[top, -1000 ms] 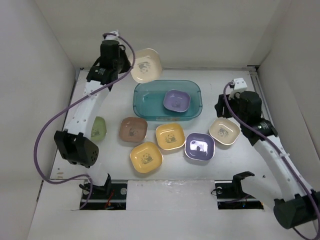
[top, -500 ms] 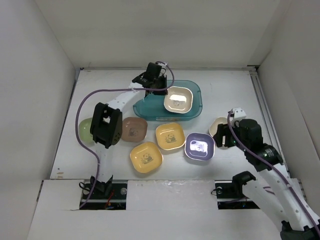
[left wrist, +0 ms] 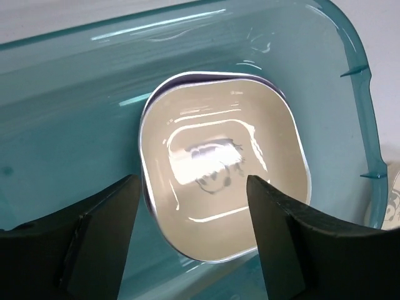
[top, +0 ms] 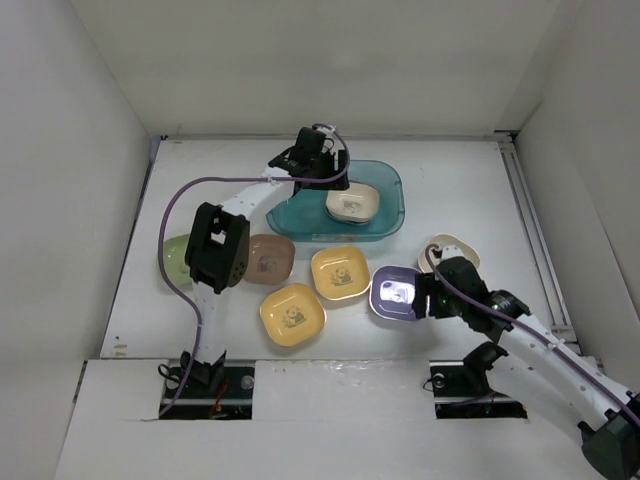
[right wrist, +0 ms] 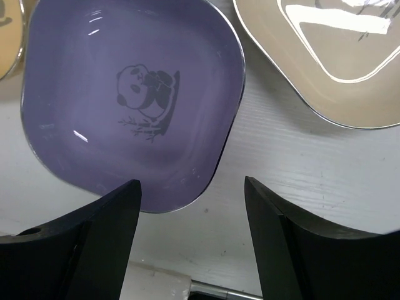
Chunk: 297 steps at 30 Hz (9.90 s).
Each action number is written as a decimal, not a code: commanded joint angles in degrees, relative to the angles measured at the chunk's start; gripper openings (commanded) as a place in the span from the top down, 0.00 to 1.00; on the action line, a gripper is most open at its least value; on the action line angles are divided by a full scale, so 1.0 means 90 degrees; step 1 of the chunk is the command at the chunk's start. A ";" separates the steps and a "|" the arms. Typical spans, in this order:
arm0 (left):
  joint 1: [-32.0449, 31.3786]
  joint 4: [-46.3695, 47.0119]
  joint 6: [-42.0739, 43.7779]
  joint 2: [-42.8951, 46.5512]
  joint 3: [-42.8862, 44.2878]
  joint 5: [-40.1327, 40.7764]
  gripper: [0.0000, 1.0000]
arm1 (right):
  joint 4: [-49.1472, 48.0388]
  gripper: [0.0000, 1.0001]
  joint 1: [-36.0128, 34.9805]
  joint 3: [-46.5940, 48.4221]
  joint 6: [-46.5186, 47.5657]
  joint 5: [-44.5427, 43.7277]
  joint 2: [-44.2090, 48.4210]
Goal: Place the plates into the plastic bin on the countertop
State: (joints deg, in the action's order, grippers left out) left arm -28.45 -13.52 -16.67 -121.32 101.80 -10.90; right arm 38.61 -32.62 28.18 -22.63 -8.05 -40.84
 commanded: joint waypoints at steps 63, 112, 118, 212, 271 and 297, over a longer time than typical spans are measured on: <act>-0.4535 -0.3479 -0.8637 0.7327 -0.7658 0.3965 0.08 | -0.1819 0.65 0.0852 0.6478 -0.2047 -0.0794 -0.6956; -0.1225 -0.0437 -0.0006 0.2368 -0.0402 0.3097 1.00 | -0.1009 0.00 0.3673 0.2544 0.0396 -0.0424 -0.1762; -0.0805 -0.0754 0.0464 0.1049 0.0661 0.1885 1.00 | -0.1067 0.00 0.3907 0.1918 0.0337 -0.0073 -0.1507; -0.3910 -0.0198 -0.4867 0.4005 -0.5392 0.4939 0.04 | -0.1722 0.49 0.0870 0.6771 -0.0513 -0.0307 -0.5911; -0.0443 -0.0305 -0.0384 0.0649 -0.0110 0.2236 0.99 | -0.4169 0.34 -0.1569 0.2132 -0.0462 0.0280 -0.2736; 0.0827 -0.2766 -0.2036 0.6047 -0.2228 0.5195 0.00 | -0.3353 0.36 -0.2879 0.5893 -0.1499 -0.0824 -0.8509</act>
State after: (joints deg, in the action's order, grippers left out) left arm -20.82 -35.31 -35.07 -67.09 85.52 34.24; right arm 5.28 -57.69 80.53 -33.91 -12.29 -118.28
